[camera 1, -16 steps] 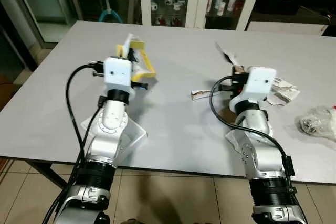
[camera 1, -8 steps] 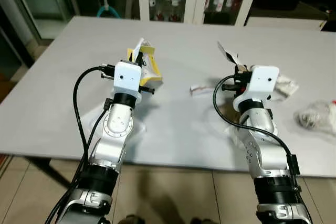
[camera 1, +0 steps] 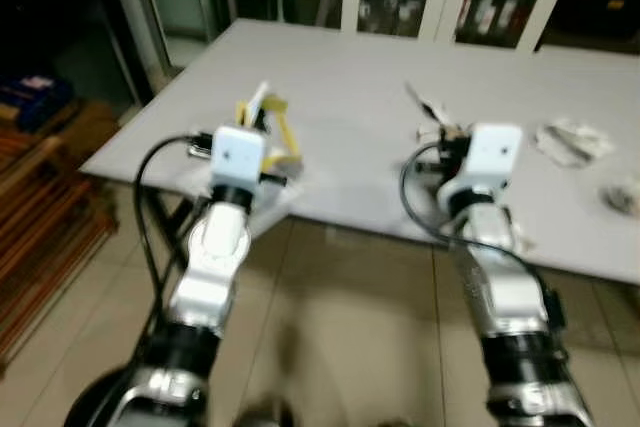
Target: Picking trash to rubbish bin
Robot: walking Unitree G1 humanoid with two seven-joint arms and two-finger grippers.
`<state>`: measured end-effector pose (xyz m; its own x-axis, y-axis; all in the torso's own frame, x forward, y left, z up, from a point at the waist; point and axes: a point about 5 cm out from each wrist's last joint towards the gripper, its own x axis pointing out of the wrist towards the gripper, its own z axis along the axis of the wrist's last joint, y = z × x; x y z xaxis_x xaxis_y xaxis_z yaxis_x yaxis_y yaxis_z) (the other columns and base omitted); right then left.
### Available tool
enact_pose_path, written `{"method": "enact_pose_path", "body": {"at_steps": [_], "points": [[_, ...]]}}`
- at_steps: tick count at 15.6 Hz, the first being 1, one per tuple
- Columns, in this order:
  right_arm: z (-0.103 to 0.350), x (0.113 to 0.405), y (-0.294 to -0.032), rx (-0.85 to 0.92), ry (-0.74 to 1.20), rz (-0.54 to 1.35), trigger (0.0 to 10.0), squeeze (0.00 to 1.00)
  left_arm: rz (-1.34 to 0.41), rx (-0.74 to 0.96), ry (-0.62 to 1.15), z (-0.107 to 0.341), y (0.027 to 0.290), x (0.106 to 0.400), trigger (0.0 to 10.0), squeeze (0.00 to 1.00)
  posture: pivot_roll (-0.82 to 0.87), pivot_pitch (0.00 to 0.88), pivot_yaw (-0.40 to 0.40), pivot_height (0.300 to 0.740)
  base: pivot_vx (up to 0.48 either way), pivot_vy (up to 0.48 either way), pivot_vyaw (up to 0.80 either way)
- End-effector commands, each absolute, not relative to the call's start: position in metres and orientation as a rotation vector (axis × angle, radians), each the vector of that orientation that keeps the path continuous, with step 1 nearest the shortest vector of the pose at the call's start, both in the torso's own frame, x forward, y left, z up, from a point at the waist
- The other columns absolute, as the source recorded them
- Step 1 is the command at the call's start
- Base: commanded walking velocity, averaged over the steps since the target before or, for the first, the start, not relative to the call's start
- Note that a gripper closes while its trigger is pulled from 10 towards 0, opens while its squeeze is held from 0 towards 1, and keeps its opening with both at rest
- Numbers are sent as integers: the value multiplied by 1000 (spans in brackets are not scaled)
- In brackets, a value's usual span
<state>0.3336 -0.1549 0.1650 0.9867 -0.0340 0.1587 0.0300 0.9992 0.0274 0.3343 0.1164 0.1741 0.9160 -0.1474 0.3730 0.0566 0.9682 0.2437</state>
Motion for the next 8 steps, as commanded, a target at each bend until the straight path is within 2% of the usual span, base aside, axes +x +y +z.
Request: {"method": "enact_pose_path", "body": {"at_steps": [1, 8], "points": [[166, 334, -157, 41, -161, -41, 10000, 0, -115, 241, -409, 177, 115, 335, 10000, 0, -39, 17, 0, 740, -334, 0, 0], [166, 334, -157, 46, -159, -48, 10000, 0, -115, 243, -408, 177, 115, 334, 10000, 0, -36, 19, -1, 740, -337, 0, 0]]}}
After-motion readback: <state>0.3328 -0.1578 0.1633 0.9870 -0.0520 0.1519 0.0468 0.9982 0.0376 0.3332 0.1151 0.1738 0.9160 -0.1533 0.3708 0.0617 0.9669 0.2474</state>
